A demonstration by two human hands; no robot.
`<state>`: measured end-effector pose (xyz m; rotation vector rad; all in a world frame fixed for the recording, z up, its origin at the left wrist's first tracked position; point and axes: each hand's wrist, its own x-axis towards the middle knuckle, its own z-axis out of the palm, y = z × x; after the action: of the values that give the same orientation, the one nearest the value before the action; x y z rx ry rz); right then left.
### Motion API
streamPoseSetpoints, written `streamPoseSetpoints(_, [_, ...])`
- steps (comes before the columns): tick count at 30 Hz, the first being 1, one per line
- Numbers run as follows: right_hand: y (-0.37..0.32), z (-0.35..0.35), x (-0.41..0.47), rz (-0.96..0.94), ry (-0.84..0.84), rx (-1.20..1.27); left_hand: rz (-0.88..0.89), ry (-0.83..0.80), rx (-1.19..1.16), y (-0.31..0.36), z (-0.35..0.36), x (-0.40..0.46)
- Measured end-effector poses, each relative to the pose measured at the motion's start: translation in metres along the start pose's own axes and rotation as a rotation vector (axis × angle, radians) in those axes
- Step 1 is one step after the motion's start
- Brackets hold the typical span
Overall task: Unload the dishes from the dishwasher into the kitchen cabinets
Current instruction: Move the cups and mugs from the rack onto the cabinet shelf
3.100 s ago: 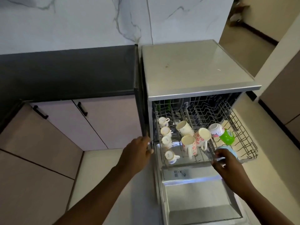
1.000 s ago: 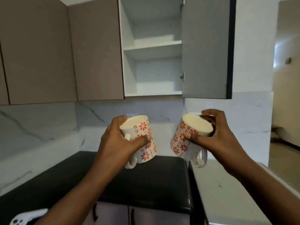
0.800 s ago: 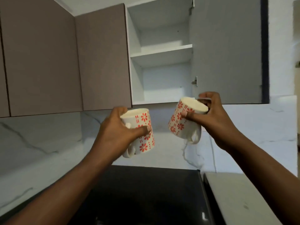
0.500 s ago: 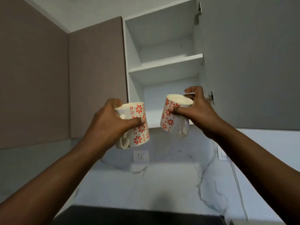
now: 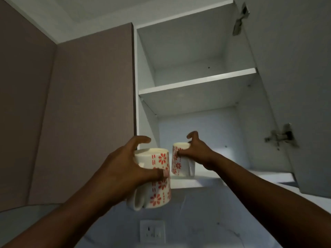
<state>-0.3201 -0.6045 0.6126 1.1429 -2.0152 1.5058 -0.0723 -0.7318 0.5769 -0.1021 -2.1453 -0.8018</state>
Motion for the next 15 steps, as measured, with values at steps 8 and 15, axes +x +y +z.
streamPoseSetpoints(8, [0.048, 0.019, 0.073, 0.173, -0.208, -0.009, 0.036, -0.04, -0.046, -0.047, 0.001, 0.064])
streamPoseSetpoints(15, [0.059, 0.012, 0.091, 0.258, -0.372, -0.127, 0.083, -0.061, 0.097, -0.066, 0.036, 0.116])
